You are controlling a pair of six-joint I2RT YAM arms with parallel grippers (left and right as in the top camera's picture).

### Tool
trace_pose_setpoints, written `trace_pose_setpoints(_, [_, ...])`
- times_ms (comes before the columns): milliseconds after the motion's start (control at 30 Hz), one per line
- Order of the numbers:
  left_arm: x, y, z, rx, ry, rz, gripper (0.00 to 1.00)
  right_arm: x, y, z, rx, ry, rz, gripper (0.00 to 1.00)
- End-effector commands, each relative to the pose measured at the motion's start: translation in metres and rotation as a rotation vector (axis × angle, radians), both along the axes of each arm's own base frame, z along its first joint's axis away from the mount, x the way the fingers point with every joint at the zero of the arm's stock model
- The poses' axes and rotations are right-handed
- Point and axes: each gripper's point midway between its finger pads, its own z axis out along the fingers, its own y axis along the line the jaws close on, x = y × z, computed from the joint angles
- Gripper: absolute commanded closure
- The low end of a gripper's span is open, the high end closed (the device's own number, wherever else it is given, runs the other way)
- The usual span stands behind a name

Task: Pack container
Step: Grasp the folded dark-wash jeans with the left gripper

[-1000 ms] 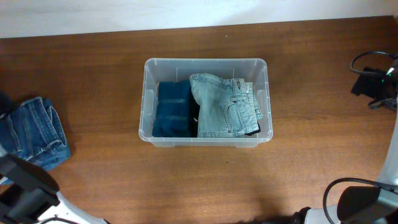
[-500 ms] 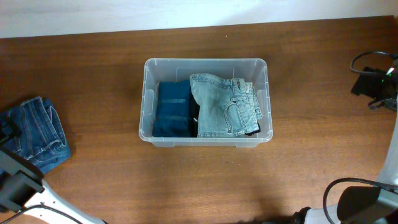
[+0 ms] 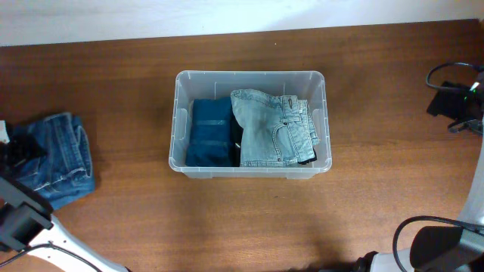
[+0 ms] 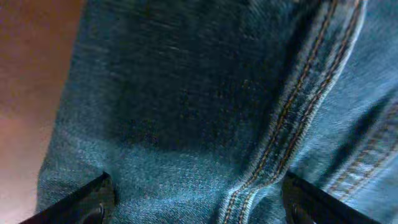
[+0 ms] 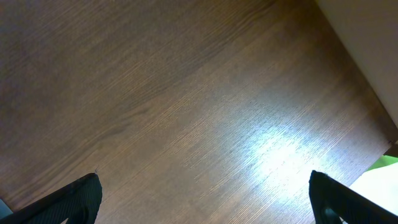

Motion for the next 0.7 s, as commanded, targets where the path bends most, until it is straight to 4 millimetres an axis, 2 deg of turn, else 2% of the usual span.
trace_pose_setpoints(0, [0.037, -0.046, 0.013, -0.171, -0.144, -0.088, 0.16, -0.001, -0.003, 0.002, -0.011, -0.001, -0.01, 0.01])
trace_pose_setpoints(200, [0.039, -0.026, 0.067, -0.044, -0.192, -0.078, 0.17, -0.001, -0.003, 0.002, -0.011, -0.001, -0.011, 0.01])
trace_pose_setpoints(267, [0.032, -0.016, 0.077, 0.028, -0.16, -0.068, 0.17, -0.001, -0.003, 0.002, -0.011, -0.001, -0.011, 0.01])
trace_pose_setpoints(300, [0.022, -0.004, 0.081, 0.104, -0.107, -0.048, 0.17, -0.001, -0.003, 0.002, -0.011, -0.001, -0.011, 0.01])
trace_pose_setpoints(367, [0.01, 0.01, 0.082, 0.178, -0.038, 0.014, 0.19, -0.001, -0.003, 0.002, -0.011, -0.001, -0.01, 0.01])
trace_pose_setpoints(433, [-0.002, 0.025, 0.081, 0.244, 0.023, 0.066, 0.3, -0.001, -0.003, 0.002, -0.011, -0.001, -0.011, 0.01])
trace_pose_setpoints(467, [-0.01, 0.034, 0.082, 0.284, 0.061, 0.124, 0.39, -0.001, -0.003, 0.002, -0.011, -0.001, -0.011, 0.02])
trace_pose_setpoints(533, [-0.021, 0.045, 0.083, 0.328, 0.099, 0.203, 0.67, -0.001, -0.003, 0.002, -0.011, -0.001, -0.01, 0.01])
trace_pose_setpoints(600, [-0.026, 0.048, 0.08, 0.325, 0.112, 0.24, 0.78, -0.001, -0.003, 0.002, -0.011, -0.001, -0.011, 0.01])
trace_pose_setpoints(667, [-0.032, 0.048, 0.075, 0.319, 0.131, 0.247, 0.8, -0.001, -0.003, 0.002, -0.011, -0.001, -0.011, 0.02])
